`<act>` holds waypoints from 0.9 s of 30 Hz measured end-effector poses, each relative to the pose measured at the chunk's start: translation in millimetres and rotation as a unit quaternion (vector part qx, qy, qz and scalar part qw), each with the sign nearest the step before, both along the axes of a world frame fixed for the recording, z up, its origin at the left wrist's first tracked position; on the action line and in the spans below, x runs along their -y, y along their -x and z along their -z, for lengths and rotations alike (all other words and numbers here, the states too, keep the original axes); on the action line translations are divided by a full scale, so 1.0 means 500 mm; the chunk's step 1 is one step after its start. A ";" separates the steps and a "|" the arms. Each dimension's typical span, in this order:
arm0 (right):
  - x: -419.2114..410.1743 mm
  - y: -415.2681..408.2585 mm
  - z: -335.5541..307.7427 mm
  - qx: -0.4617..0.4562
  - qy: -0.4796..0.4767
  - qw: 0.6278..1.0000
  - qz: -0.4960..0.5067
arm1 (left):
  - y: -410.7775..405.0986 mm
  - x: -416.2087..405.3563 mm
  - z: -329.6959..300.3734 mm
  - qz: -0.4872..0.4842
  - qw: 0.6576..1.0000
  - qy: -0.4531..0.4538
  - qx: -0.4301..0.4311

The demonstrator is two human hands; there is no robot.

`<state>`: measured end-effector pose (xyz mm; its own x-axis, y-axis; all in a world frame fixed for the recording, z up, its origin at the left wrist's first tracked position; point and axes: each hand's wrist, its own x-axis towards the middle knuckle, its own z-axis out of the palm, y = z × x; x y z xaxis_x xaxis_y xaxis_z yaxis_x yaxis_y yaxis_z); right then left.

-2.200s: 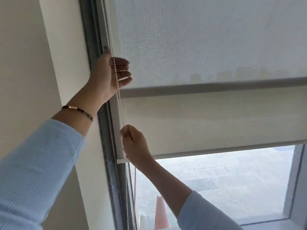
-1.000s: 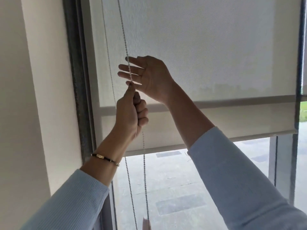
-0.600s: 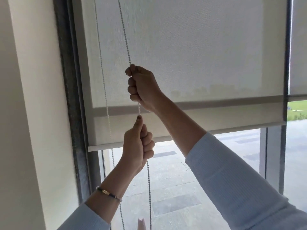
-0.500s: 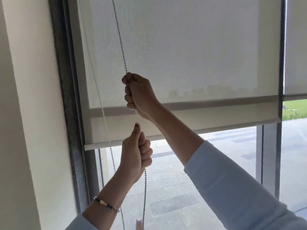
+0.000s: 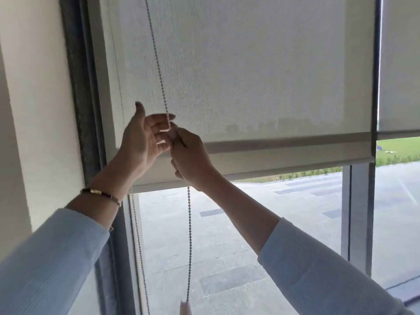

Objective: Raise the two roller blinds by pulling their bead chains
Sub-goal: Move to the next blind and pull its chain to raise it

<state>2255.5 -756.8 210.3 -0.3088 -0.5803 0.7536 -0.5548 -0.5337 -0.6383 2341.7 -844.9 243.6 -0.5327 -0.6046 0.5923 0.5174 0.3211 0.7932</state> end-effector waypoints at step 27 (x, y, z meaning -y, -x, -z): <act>0.013 -0.009 0.214 -0.035 -0.078 0.996 -0.003 | -0.010 -0.053 -0.069 0.088 0.986 -0.090 -0.106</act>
<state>2260.2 -763.4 103.2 -0.2537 -0.6937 0.6741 -0.5982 -0.4351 -0.6729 2346.8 -818.3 277.9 -0.5141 -0.6191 0.5937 0.7137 0.0752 0.6964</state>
